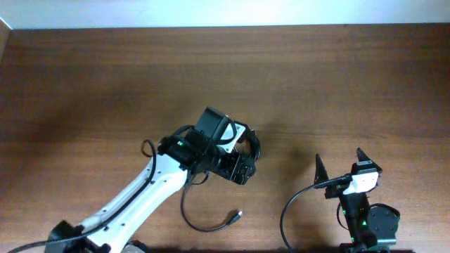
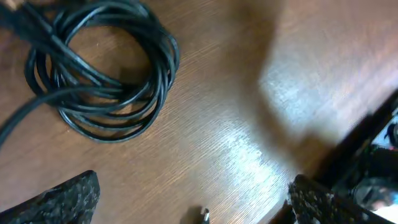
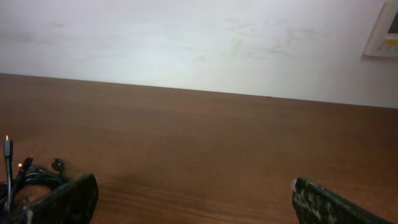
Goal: Untangle cables
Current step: 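Reach the left gripper forward and down onto the black cable bundle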
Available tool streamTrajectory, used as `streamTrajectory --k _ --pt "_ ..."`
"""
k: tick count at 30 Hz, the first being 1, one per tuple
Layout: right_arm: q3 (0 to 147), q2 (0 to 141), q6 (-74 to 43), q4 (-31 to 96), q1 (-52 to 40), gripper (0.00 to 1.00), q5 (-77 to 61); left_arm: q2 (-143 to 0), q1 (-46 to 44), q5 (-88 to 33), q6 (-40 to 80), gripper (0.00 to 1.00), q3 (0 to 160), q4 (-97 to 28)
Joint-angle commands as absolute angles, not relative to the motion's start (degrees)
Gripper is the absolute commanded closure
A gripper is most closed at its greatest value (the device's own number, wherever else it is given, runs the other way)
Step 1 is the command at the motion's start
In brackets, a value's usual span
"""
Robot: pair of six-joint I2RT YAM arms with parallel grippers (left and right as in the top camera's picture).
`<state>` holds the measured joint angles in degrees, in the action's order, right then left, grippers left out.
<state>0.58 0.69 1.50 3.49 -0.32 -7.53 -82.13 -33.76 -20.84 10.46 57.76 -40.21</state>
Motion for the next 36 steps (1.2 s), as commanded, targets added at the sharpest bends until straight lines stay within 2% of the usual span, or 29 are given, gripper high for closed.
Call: streamTrajectory --k 1,7,10,18,24,32,36 --pt "0.32 0.32 1.23 3.86 0.08 0.01 -7.22 -85.69 -34.22 -15.68 27.0 0.01 58.57 -39.64" --pt "0.32 0.32 1.23 3.86 0.08 0.01 -7.22 -88.62 -34.26 -2.42 38.61 0.01 58.54 -39.66" --pt "0.32 0.32 1.23 3.86 0.08 0.01 -7.22 -90.0 -34.26 2.63 39.24 0.01 58.54 -39.46" --pt "0.32 0.32 1.23 3.86 0.08 0.01 -7.22 -95.7 -34.37 2.17 39.27 0.01 58.54 -37.95" --pt "0.32 0.32 1.23 3.86 0.08 0.01 -7.22 -96.55 -34.35 3.81 39.27 0.01 58.54 -28.86" --pt "0.32 0.32 1.23 3.86 0.08 0.01 -7.22 -103.63 -34.37 3.49 39.22 0.01 58.26 -29.21" --pt "0.32 0.32 1.23 3.86 0.08 0.01 -7.22 -104.53 -34.37 3.25 38.98 0.01 58.22 -35.16"
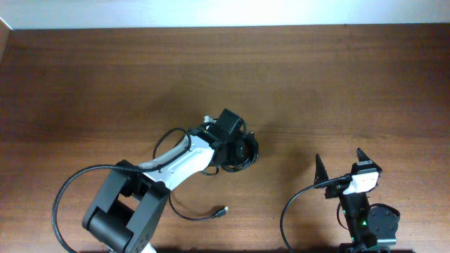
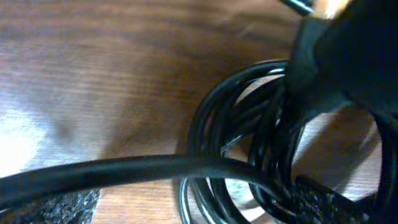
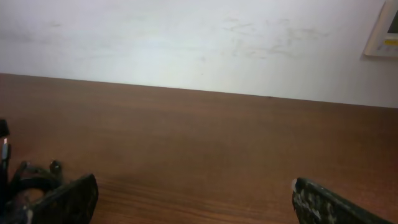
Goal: Untangle cables
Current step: 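Reach the left gripper forward and down onto the black cable bundle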
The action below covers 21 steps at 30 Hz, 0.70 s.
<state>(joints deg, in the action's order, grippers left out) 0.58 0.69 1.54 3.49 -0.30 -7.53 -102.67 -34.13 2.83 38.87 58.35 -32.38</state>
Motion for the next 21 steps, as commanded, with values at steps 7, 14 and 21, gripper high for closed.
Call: streamTrajectory --k 7,14,21 --pt "0.32 0.32 1.23 3.86 0.08 0.01 -7.22 -104.53 -34.37 5.04 38.13 0.01 58.22 -39.51" --pt "0.32 0.32 1.23 3.86 0.08 0.01 -7.22 -104.53 -34.37 -2.94 38.11 0.01 58.22 -32.97" --pt "0.32 0.32 1.23 3.86 0.08 0.01 -7.22 -104.53 -34.37 -3.07 38.13 0.01 58.22 -28.18"
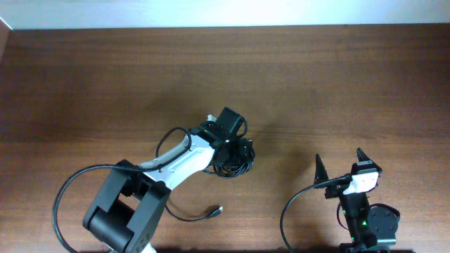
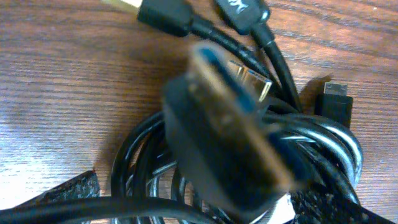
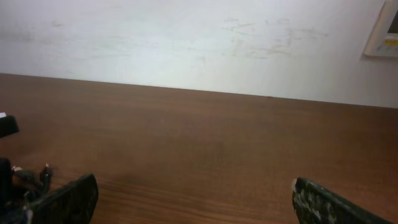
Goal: Untangle cables
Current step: 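Reach the left gripper forward and down onto the black cable bundle, then close the left gripper on the cable coil and lift it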
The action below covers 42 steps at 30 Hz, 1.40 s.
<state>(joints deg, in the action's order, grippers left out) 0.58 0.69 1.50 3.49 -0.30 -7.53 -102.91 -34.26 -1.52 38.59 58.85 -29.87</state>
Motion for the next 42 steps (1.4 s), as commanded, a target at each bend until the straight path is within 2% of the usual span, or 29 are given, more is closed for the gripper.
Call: streamTrajectory --k 1,6,7,12,13,16,20,21,23,26,27,28,31,36,40,42 --pt "0.32 0.32 1.23 3.86 0.08 0.01 -7.22 -104.53 -34.37 -1.8 38.13 0.01 58.22 -27.64" --pt "0.32 0.32 1.23 3.86 0.08 0.01 -7.22 -104.57 -34.37 4.8 36.21 0.01 58.22 -28.08" --pt "0.32 0.32 1.23 3.86 0.08 0.01 -7.22 -104.57 -34.37 6.0 36.18 0.08 58.17 -28.12" --pt "0.32 0.32 1.23 3.84 0.08 0.01 -7.22 -104.57 -34.37 6.07 36.18 0.28 58.17 -28.08" --pt "0.32 0.32 1.23 3.86 0.08 0.01 -7.22 -104.68 -34.37 6.07 36.18 0.38 58.17 -27.83" --pt "0.32 0.32 1.23 3.86 0.08 0.01 -7.22 -105.34 -34.37 6.07 36.18 0.41 58.17 -27.66" --pt "0.32 0.32 1.23 3.86 0.08 0.01 -7.22 -105.43 -34.37 6.04 35.29 0.6 58.17 -27.64" --pt "0.32 0.32 1.23 3.86 0.08 0.01 -7.22 -105.43 -34.37 6.07 30.11 0.65 58.17 -27.59" --pt "0.32 0.32 1.23 3.86 0.08 0.01 -7.22 -105.43 -34.37 6.07 16.01 0.67 58.17 -26.46" --pt "0.32 0.32 1.23 3.86 0.08 0.01 -7.22 -105.43 -34.37 6.07 -13.06 0.56 58.17 -24.21" --pt "0.32 0.32 1.23 3.86 0.08 0.01 -7.22 -105.43 -34.35 6.09 -26.11 0.06 58.17 -24.08" --pt "0.32 0.32 1.23 3.86 0.08 0.01 -7.22 -105.43 -34.35 6.07 -34.44 0.01 58.17 -24.05" --pt "0.32 0.32 1.23 3.86 0.08 0.01 -7.22 -105.43 -34.35 6.09 -40.49 0.01 58.17 -24.01" --pt "0.32 0.32 1.23 3.86 0.08 0.01 -7.22 -99.26 -34.37 6.5 -40.23 0.01 59.11 -27.24" --pt "0.32 0.32 1.23 3.86 0.08 0.01 -7.22 -83.7 -34.35 5.41 -35.46 0.01 59.13 -29.67" --pt "0.32 0.32 1.23 3.86 0.08 0.01 -7.22 -80.4 -34.37 5.37 -30.87 0.01 59.13 -32.25"
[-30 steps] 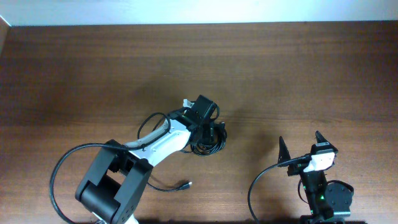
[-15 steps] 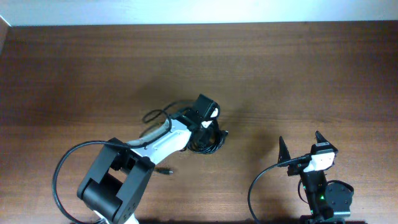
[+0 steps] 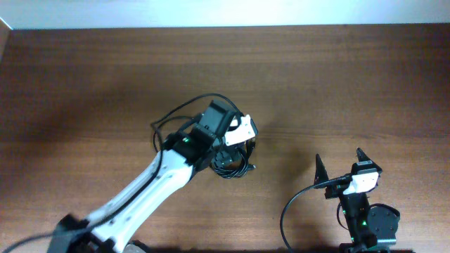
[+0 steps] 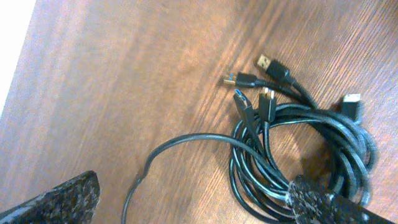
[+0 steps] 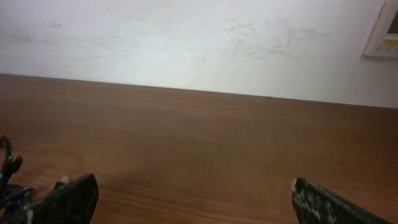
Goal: Untangle cables
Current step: 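Close the left gripper on the cable coil and lift it, then raise the held cable bundle with the left gripper toward the left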
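Observation:
A coil of black cables (image 4: 311, 155) lies on the wooden table, with several plugs (image 4: 268, 63) fanned out at its far side. One loose strand (image 4: 180, 139) curves out of the coil and runs down between my left fingers. My left gripper (image 4: 189, 190) hangs open above the table, its right finger (image 4: 323, 202) over the coil's near edge. In the overhead view the coil (image 3: 233, 163) sits just below the left wrist, and a strand (image 3: 176, 112) arcs up to its left. My right gripper (image 3: 338, 156) stands open and empty.
The table's back edge meets a white wall (image 5: 199, 43). A few cable ends (image 5: 9, 167) show at the far left of the right wrist view. The right arm's base (image 3: 365, 221) sits at the front right.
My left wrist was pressed close to the plugs and now sits higher, showing the whole coil. A strand now arcs behind and left of the arm. The front plug end is gone from view.
At first my left gripper hung open beside the coil, with a plug-ended strand trailing toward the front. It then sat low against the coil, then over the plugs. Now it is raised again, still open, and that front strand has gone. The right arm never moved.

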Available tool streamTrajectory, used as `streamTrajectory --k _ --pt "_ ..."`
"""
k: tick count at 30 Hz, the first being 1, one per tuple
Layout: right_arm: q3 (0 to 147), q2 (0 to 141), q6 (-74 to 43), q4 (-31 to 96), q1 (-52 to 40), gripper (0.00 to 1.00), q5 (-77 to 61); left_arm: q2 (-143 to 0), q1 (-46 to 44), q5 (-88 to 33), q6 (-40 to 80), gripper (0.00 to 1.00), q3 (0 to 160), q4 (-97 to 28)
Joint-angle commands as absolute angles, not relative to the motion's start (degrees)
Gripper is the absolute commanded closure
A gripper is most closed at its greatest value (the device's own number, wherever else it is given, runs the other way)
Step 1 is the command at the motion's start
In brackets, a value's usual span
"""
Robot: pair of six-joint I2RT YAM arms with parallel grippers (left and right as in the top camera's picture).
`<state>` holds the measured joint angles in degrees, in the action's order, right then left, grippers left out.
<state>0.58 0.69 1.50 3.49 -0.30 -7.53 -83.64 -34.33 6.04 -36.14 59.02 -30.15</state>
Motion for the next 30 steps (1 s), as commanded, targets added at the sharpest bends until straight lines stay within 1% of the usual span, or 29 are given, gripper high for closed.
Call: streamTrajectory --k 1,2,4,6,10,12,13,14,17,18,19,21,23,24,25,27,28,30 --pt "0.32 0.32 1.23 3.86 0.08 0.01 -7.22 -79.94 -34.37 5.34 -28.75 0.01 59.11 -34.0" --pt "0.32 0.32 1.23 3.86 0.08 0.01 -7.22 -79.96 -34.37 2.72 -26.28 0.01 59.11 -36.67" --pt "0.32 0.32 1.23 3.86 0.08 0.01 -7.22 -79.96 -34.37 -12.69 -26.22 0.01 59.09 -41.19" --pt "0.32 0.32 1.23 3.86 0.08 0.01 -7.22 -80.07 -34.37 -17.21 -26.22 0.01 58.83 -42.92" --pt "0.32 0.32 1.23 3.86 0.08 0.01 -7.22 -81.93 -34.44 -18.76 -26.2 0.0 58.08 -42.94" --pt "0.32 0.32 1.23 3.86 0.08 0.01 -7.22 -84.82 -34.52 -19.18 -26.2 0.04 58.08 -42.94" --pt "0.32 0.32 1.23 3.86 0.08 0.01 -7.22 -86.76 -34.52 -20.43 -26.2 0.04 58.08 -42.81" --pt "0.32 0.32 1.23 3.86 0.08 0.01 -7.22 -89.73 -34.52 -21.26 -26.22 0.07 58.08 -42.7" --pt "0.32 0.32 1.23 3.86 0.08 0.01 -7.22 -96.64 -34.92 -21.63 -26.22 0.11 58.08 -40.23" --pt "0.32 0.32 1.23 3.86 0.08 0.01 -7.22 -98.54 -35.68 -21.69 -26.22 0.11 58.08 -39.59" --pt "0.32 0.32 1.23 3.86 0.08 0.01 -7.22 -100.68 -37.1 -21.67 -26.22 0.07 58.08 -39.13" --pt "0.32 0.32 1.23 3.86 0.08 0.01 -7.22 -103.13 -39.33 -21.65 -26.22 0.09 58.08 -37.43" --pt "0.32 0.32 1.23 3.86 0.08 0.01 -7.22 -105.1 -41.8 -18.96 -26.22 0.16 58.08 -34.2" --pt "0.32 0.32 1.23 3.86 0.08 0.01 -7.22 -105.32 -42.54 -17.5 -26.22 0.16 58.08 -33.43" --pt "0.32 0.32 1.23 3.86 0.08 0.01 -7.22 -105.32 -42.74 -16.64 -26.22 0.21 58.08 -33.12" --pt "0.32 0.32 1.23 3.86 0.08 0.01 -7.22 -105.32 -42.72 -16.53 -26.2 0.26 58.08 -32.8" --pt "0.32 0.32 1.23 3.86 0.08 0.01 -7.22 -105.32 -42.72 -16.53 -26.22 0.33 58.08 -32.38" --pt "0.32 0.32 1.23 3.86 0.08 0.01 -7.22 -105.32 -42.78 -16.64 -26.2 0.44 58.08 -30.52"
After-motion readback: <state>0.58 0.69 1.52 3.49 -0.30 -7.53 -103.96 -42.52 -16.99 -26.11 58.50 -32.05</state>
